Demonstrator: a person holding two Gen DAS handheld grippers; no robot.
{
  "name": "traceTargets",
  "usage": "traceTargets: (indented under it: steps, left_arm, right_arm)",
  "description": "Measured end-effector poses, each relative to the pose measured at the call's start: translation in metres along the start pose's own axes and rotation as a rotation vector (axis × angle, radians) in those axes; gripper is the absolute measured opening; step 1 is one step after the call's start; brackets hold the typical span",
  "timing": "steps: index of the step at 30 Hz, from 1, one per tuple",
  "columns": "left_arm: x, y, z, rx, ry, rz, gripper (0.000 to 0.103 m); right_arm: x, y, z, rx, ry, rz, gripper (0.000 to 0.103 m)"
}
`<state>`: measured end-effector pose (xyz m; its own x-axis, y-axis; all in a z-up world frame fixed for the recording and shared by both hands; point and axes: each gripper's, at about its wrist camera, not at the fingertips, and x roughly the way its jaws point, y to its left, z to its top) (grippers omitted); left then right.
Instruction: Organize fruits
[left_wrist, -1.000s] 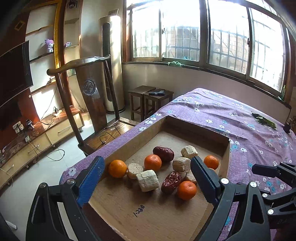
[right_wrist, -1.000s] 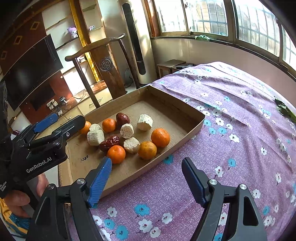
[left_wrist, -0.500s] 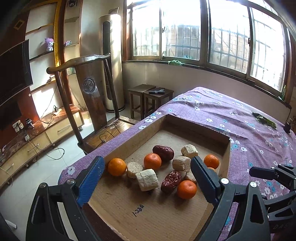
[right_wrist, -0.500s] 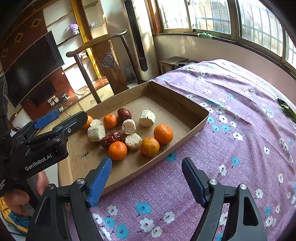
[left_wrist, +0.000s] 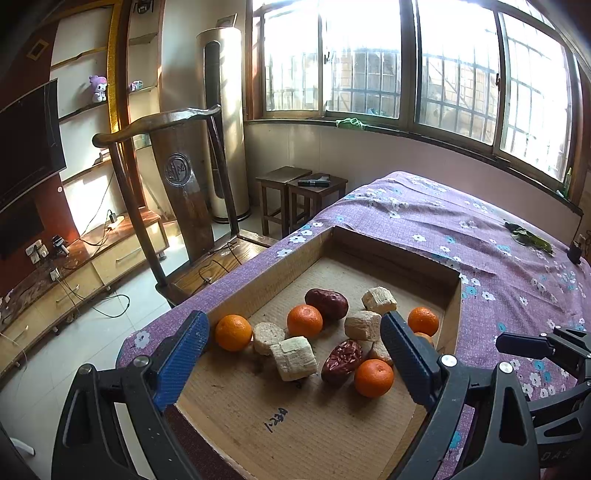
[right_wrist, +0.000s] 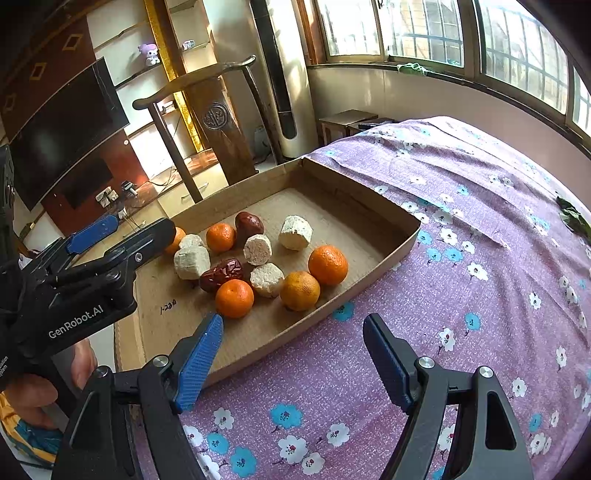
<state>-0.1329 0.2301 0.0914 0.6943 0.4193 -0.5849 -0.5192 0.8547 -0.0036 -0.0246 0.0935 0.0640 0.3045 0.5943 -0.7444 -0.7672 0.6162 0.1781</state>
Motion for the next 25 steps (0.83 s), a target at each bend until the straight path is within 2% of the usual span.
traceTargets:
  steps: [25]
  left_arm:
    - [0.0013, -0.0046, -0.0017, 0.022, -0.003, 0.004, 0.094]
  right_arm:
    - [0.0011, -0.0058, -0.0011, 0.002, 0.014, -0.003, 0.083]
